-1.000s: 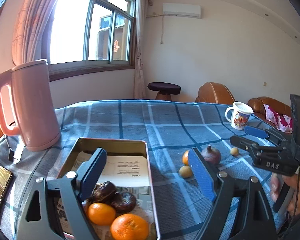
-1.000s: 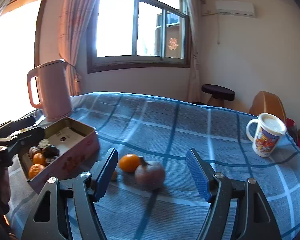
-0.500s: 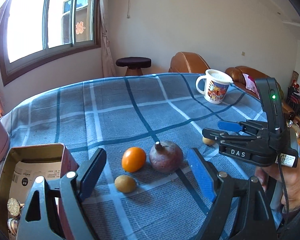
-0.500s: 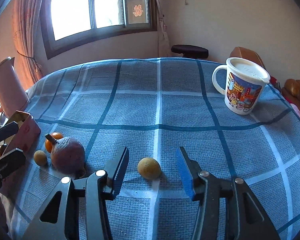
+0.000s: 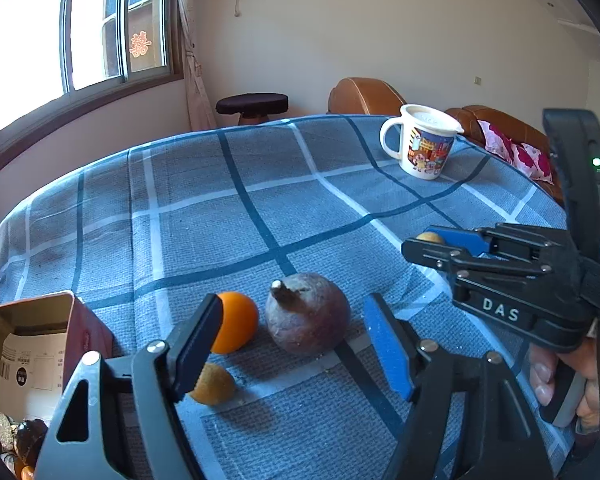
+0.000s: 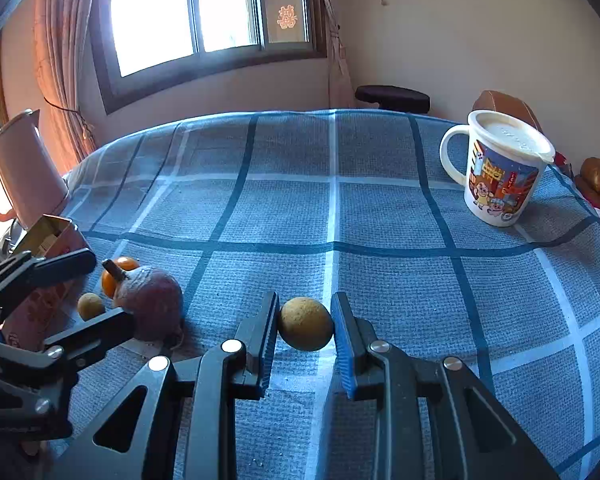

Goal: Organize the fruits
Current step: 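Grasp the purple pear-shaped fruit with the left tool while the right tool holds the yellow fruit, then carry the purple fruit with the left tool while the right tool carries the yellow fruit over the tin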

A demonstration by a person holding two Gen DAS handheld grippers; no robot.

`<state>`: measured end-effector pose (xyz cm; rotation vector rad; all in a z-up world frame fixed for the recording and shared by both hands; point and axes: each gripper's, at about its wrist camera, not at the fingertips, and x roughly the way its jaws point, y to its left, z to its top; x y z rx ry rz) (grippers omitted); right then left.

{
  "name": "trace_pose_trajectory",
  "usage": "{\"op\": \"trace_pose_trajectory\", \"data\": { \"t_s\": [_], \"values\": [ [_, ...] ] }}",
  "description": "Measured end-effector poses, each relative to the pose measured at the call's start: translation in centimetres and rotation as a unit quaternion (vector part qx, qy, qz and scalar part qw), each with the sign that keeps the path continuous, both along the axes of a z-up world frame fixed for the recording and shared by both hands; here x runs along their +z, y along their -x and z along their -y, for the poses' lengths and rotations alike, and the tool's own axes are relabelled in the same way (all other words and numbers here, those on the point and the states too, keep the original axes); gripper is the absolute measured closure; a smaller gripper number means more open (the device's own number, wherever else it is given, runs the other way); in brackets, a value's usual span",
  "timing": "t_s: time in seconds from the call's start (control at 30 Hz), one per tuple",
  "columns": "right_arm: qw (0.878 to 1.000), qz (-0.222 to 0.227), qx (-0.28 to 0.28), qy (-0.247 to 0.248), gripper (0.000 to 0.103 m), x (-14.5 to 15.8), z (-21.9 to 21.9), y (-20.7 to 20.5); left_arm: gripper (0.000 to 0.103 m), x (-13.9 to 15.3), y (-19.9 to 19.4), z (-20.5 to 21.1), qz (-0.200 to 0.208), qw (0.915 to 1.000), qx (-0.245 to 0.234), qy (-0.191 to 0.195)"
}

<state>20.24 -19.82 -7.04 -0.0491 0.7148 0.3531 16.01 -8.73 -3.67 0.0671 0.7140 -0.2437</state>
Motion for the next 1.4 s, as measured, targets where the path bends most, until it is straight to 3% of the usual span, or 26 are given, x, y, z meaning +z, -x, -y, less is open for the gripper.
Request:
{"op": "trace_pose_trajectory", "data": {
  "t_s": [0.13, 0.27, 0.33, 0.57, 1.03, 1.4],
  "values": [
    [1.0, 0.028, -0.007, 0.004, 0.075, 0.7, -0.5, 1.2, 0.044, -0.7, -1.0, 1.1, -0.012, 0.9998, -0.007, -0.012],
    [0.999, 0.032, -0.008, 0.011, 0.075, 0.8, -0.6, 1.4, 0.046, -0.9, -1.4, 2.0, -0.013, 0.9995, -0.003, -0.03],
    [0.999, 0.036, -0.008, 0.009, 0.075, 0.9, -0.5, 1.5, 0.051, -0.9, -1.3, 2.0, -0.009, 0.9992, 0.001, -0.039],
    [0.998, 0.065, -0.008, 0.0, 0.075, 1.5, -0.4, 2.5, 0.052, -0.6, -0.3, 0.3, -0.008, 1.0, -0.004, 0.004],
    [0.992, 0.125, 0.0, -0.023, 0.075, 2.7, -0.3, 4.9, 0.052, 0.9, 3.2, 0.4, 0.061, 0.9981, -0.005, 0.0],
    [0.988, 0.153, 0.002, -0.03, 0.075, 3.0, -0.3, 6.4, 0.052, 1.4, 4.5, -0.2, 0.085, 0.9963, 0.007, 0.011]
  ]
}}
